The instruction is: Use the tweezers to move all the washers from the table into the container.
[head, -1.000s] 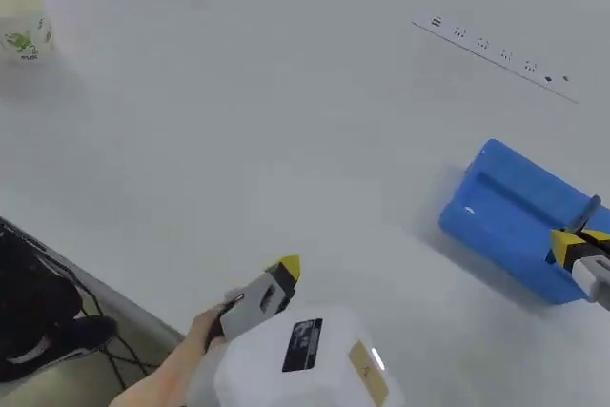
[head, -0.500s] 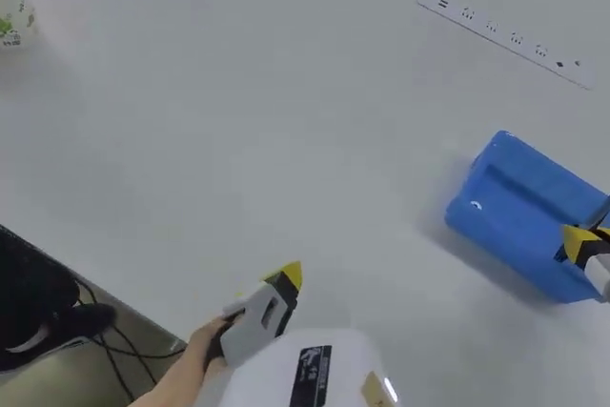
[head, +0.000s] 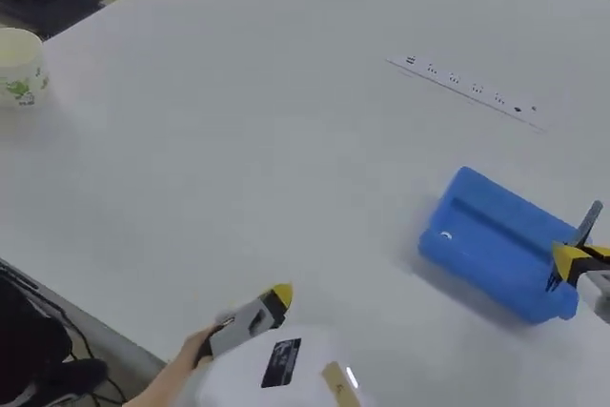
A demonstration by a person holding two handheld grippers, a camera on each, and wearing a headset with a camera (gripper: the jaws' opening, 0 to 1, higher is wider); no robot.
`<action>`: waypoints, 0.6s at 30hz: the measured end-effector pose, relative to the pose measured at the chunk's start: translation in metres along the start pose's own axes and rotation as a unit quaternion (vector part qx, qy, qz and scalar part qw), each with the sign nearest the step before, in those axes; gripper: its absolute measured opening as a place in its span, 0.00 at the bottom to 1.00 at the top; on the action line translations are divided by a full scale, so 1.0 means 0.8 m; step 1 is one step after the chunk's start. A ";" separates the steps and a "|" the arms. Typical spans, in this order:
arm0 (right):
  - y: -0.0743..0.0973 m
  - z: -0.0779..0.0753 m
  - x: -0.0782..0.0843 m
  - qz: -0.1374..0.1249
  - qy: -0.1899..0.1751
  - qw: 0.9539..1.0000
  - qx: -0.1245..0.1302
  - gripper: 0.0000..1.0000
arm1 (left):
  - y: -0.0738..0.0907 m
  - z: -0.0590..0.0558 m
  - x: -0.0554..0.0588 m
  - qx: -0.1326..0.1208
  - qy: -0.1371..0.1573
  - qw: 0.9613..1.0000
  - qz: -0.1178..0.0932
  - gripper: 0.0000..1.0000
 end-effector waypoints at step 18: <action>0.109 0.048 -0.046 -0.101 0.072 0.987 -0.105 0.04 | 0.037 0.013 -0.061 -0.016 0.026 0.991 -0.128 0.48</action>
Point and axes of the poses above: the centre of the closed fingertips' face, and the gripper's own axes: y roughly backward along the fingers, z roughly to its left, x roughly out of its underside, the point moved 10 cm from there along y, roughly backward along the fingers, and after that the axes turned 4 degrees about y, right-handed, at the moved point
